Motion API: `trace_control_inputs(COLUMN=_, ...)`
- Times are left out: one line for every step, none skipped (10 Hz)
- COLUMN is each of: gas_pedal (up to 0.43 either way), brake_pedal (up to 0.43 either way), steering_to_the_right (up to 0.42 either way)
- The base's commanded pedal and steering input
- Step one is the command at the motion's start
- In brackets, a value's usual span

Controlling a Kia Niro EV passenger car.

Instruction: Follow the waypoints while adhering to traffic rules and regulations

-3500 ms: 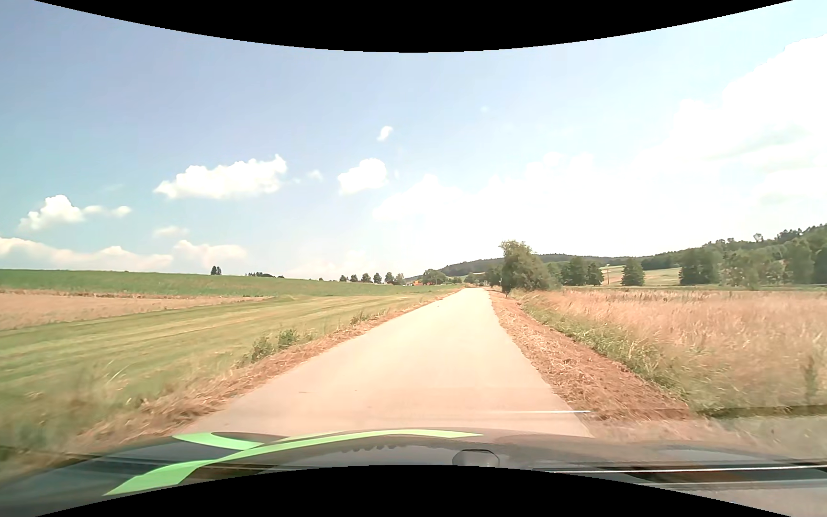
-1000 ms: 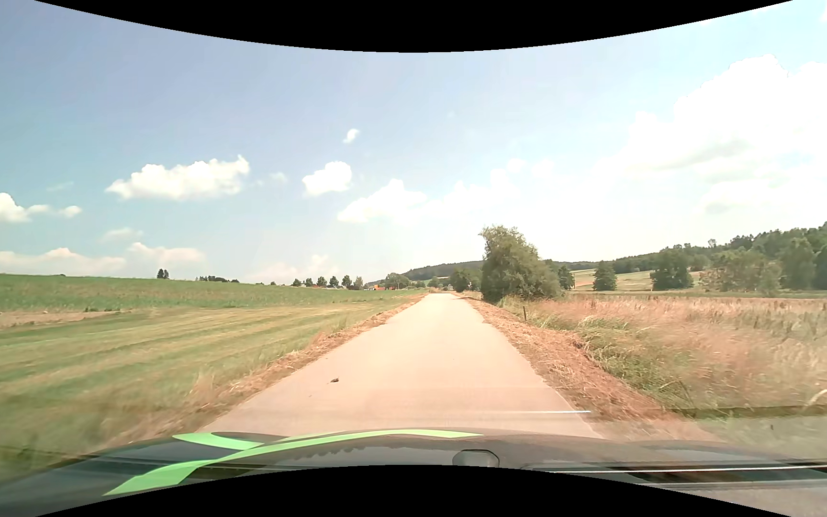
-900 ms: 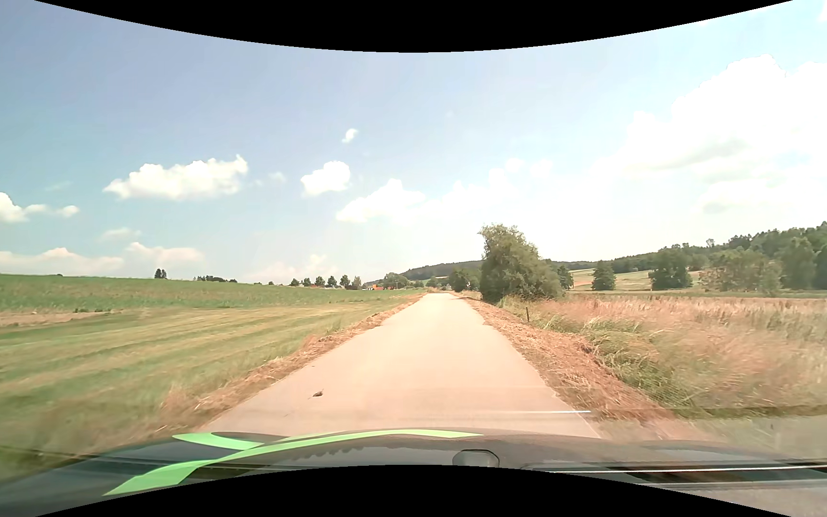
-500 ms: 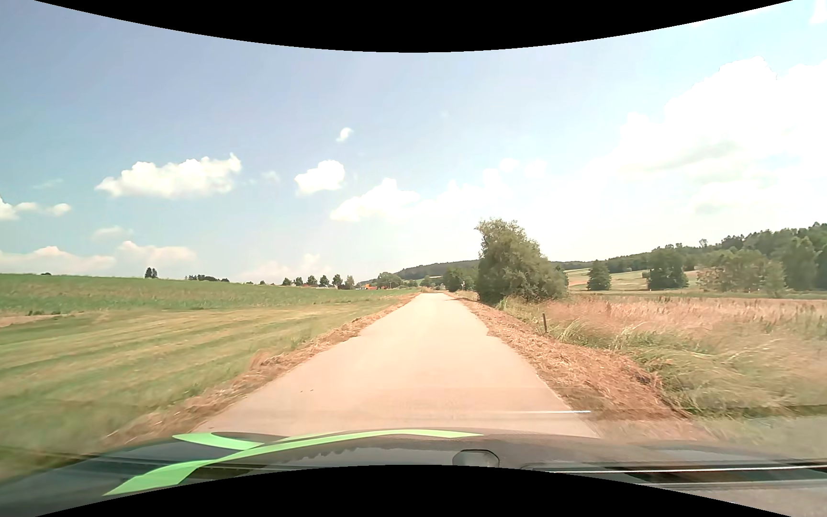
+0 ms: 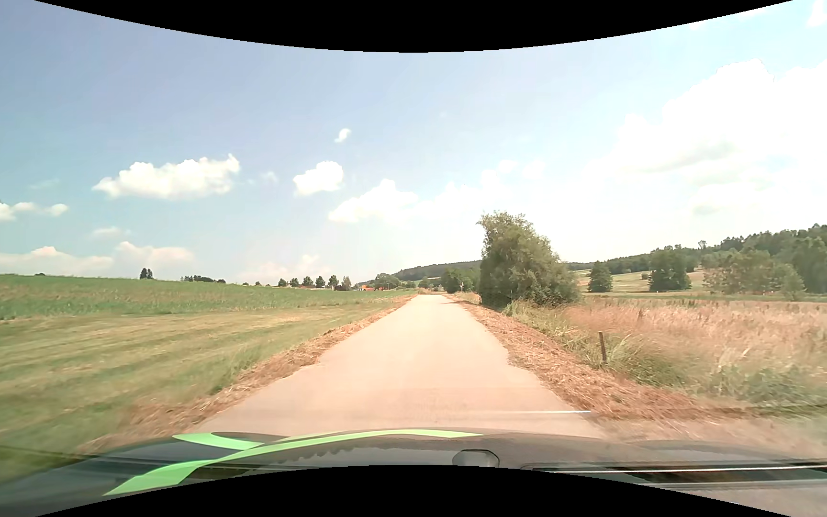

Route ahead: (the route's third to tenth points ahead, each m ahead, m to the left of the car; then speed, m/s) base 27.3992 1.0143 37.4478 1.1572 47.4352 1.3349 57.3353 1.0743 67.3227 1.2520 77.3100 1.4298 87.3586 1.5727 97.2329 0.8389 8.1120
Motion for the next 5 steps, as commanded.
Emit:
trace_control_inputs(gas_pedal=0.157, brake_pedal=0.000, steering_to_the_right=-0.003)
trace_control_inputs(gas_pedal=0.157, brake_pedal=0.000, steering_to_the_right=-0.003)
trace_control_inputs(gas_pedal=0.157, brake_pedal=0.000, steering_to_the_right=-0.004)
trace_control_inputs(gas_pedal=0.157, brake_pedal=0.000, steering_to_the_right=-0.005)
trace_control_inputs(gas_pedal=0.157, brake_pedal=0.000, steering_to_the_right=-0.005)
